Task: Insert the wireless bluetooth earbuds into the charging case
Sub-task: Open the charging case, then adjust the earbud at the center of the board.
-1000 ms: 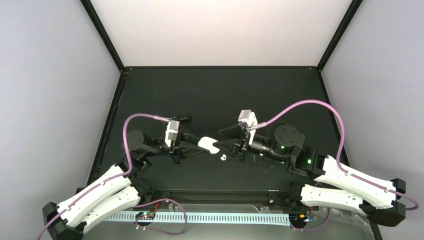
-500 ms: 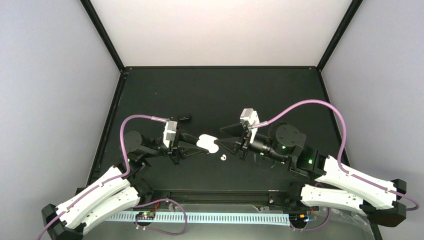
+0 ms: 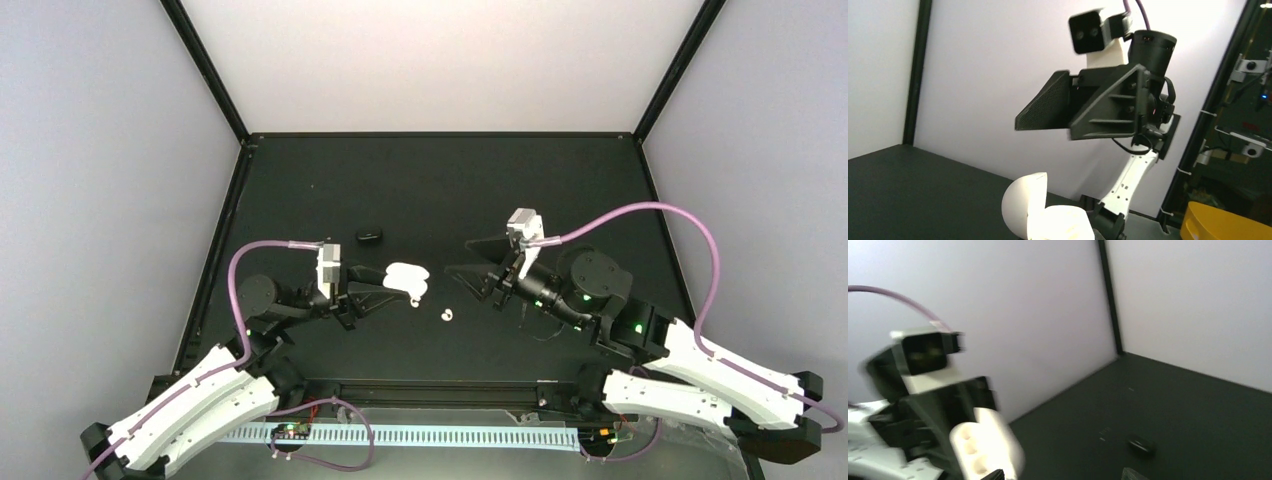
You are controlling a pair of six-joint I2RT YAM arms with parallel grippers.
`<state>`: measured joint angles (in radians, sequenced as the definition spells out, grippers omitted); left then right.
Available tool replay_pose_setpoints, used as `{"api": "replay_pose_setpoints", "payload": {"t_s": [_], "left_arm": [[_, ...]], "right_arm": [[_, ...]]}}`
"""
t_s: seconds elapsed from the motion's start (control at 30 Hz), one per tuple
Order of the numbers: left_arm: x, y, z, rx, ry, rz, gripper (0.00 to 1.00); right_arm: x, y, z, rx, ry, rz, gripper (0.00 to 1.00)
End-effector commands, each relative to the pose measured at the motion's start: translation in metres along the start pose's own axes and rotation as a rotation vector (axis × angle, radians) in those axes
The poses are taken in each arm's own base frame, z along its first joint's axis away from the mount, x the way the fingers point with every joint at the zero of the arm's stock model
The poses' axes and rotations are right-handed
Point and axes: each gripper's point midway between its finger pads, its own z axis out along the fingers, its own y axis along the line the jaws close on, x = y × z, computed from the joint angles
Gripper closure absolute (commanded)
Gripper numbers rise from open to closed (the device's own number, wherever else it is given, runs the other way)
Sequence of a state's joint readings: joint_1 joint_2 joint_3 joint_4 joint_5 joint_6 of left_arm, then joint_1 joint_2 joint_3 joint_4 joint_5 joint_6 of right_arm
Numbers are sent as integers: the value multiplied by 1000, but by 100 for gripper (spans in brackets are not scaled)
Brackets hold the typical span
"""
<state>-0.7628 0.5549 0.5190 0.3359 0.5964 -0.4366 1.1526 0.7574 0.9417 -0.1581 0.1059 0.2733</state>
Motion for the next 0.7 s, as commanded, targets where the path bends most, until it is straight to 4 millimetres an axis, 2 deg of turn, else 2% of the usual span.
{"api": "replay_pose_setpoints", "payload": {"t_s": [0.0,0.07,0.13,0.23,0.3,0.43,0.67], "left_arm": [[12,17,-13,-106,-35,-88,99],[25,22,-20,-126,-38,-132,99],[35,27,-28,-160,-43,-148,98],[38,29,-38,-191,-63,-123,98],[37,29,-43,-214,-61,-93,98],[34,28,-46,-235,-39,-32,98],[40,28,-47,-245,17,0,99]], "right_arm": [[63,-65,5,258,139,114,39],[96,-86,6,289,196,187,40],[133,-98,8,300,276,234,40],[183,-102,15,282,411,272,45],[208,-102,19,273,493,289,47],[245,-113,28,308,591,299,48],[294,-131,38,380,701,307,53]]}}
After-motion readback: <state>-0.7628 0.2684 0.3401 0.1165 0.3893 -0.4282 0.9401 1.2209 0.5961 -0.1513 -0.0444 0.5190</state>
